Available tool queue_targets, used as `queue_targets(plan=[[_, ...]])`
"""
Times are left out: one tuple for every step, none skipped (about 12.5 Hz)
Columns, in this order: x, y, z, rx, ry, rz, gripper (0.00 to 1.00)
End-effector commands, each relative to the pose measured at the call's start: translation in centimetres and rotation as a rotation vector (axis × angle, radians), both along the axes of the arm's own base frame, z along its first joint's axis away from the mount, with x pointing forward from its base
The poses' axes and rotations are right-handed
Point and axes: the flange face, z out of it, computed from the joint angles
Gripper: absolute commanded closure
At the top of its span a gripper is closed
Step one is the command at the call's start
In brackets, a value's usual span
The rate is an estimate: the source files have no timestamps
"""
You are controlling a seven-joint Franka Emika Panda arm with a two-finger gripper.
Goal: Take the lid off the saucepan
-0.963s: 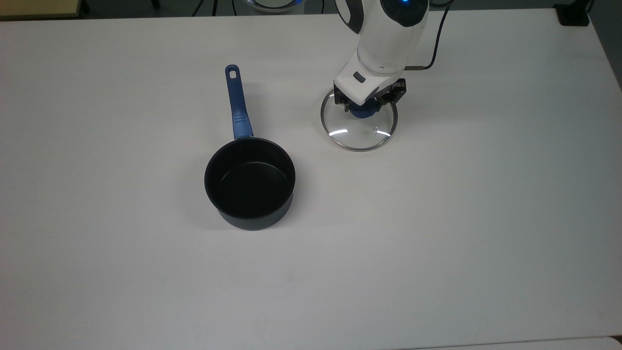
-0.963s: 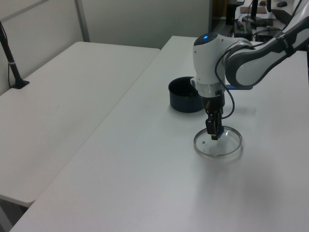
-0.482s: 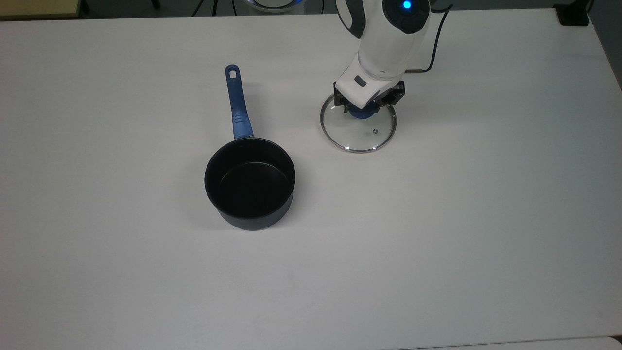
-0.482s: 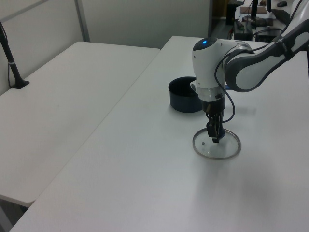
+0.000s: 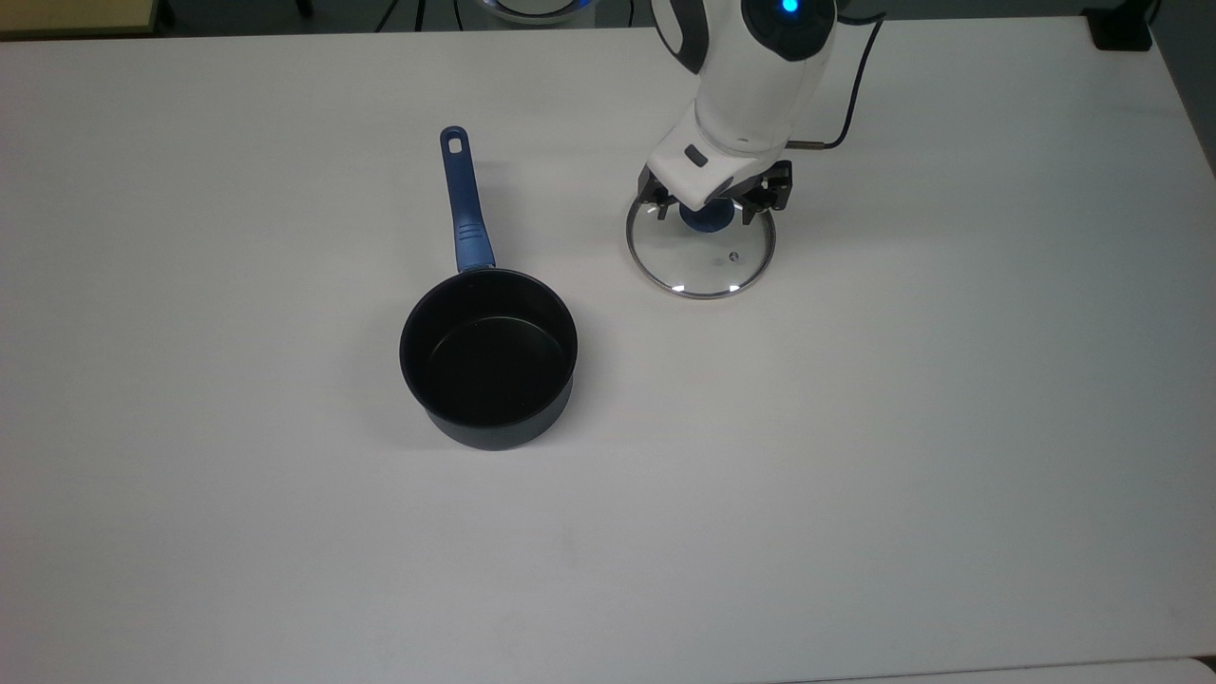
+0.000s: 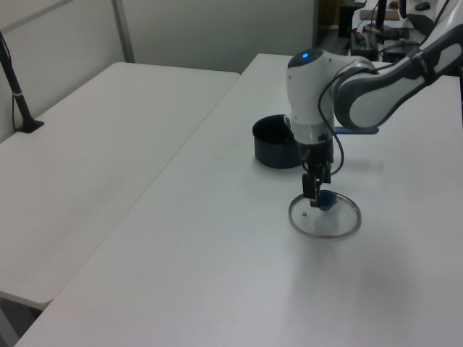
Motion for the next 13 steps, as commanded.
queue_targets(plan=[[1.5, -4.0, 6.2, 0.003, -0.056, -0.041, 0.00], [2.4, -6.2, 8.4, 0.006, -0.050, -0.050, 0.00], [3.1, -8.8, 11.0, 0.009, -0.050, -0.046, 0.00], [3.5, -11.9, 13.1, 0.013, -0.060, -0.040, 0.00], [3.6, -15.4, 14.9, 0.014, -0.083, -0.053, 0.00], [3.5, -18.4, 15.9, 0.009, -0.092, -0.071, 0.00], [3.4, -20.9, 16.3, 0.005, -0.091, -0.079, 0.00], [3.1, -22.9, 17.1, 0.004, -0.097, -0.065, 0.00], [2.5, -23.9, 17.9, 0.004, -0.091, -0.072, 0.00], [1.9, -24.3, 18.6, 0.005, -0.082, -0.086, 0.00], [1.7, -24.7, 18.8, 0.004, -0.076, -0.091, 0.00], [2.0, -25.1, 19.5, 0.003, -0.089, -0.098, 0.00], [2.1, -25.8, 19.7, 0.004, -0.096, -0.108, 0.00]])
